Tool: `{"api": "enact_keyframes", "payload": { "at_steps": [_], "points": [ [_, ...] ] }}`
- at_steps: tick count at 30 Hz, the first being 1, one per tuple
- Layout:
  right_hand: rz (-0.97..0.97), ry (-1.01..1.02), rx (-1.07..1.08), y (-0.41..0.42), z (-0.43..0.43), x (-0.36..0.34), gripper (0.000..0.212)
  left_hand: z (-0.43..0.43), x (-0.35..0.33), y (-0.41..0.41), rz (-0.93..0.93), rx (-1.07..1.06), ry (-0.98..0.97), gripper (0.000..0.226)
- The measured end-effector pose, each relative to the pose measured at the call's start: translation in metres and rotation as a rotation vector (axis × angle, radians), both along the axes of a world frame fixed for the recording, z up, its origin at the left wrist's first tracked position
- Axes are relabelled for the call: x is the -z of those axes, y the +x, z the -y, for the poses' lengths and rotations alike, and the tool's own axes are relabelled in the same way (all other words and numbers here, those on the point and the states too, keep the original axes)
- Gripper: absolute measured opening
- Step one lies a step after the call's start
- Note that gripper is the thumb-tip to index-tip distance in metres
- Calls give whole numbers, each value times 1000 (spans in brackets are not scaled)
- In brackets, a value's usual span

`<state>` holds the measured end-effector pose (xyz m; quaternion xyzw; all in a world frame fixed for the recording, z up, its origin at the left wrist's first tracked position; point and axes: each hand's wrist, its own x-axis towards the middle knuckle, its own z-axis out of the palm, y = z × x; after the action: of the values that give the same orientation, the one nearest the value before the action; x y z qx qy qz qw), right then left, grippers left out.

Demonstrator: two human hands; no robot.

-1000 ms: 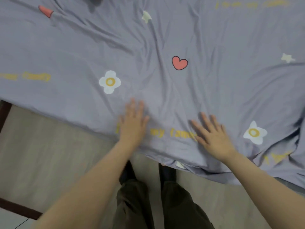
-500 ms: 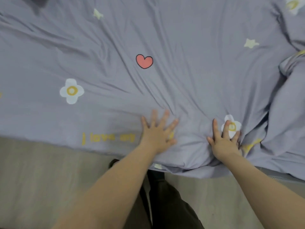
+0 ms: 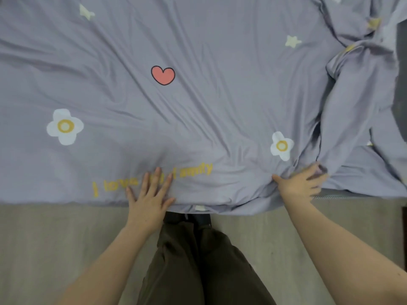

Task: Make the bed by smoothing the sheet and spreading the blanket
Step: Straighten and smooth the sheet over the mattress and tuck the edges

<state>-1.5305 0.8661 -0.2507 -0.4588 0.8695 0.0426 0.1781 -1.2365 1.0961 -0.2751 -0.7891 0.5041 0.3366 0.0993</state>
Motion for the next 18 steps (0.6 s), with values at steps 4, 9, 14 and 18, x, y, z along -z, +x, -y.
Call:
{"api": "enact_keyframes", "payload": {
  "at_steps": [4,9,14,18],
  "points": [
    [458,-184,372,-23,-9,-5,65,3,-8,6,-80,-35,49,61],
    [1126,-239,646,-26,-3,-31,16,34,-27,-29,-153,-213,-15,62],
    [1441,-57,733,-41,16,-45,45,77,-50,-102,-479,-228,-236,55],
    [1283,55,673,-47,32,-43,37,118,-56,-177,-640,-209,-271,61]
  ]
}}
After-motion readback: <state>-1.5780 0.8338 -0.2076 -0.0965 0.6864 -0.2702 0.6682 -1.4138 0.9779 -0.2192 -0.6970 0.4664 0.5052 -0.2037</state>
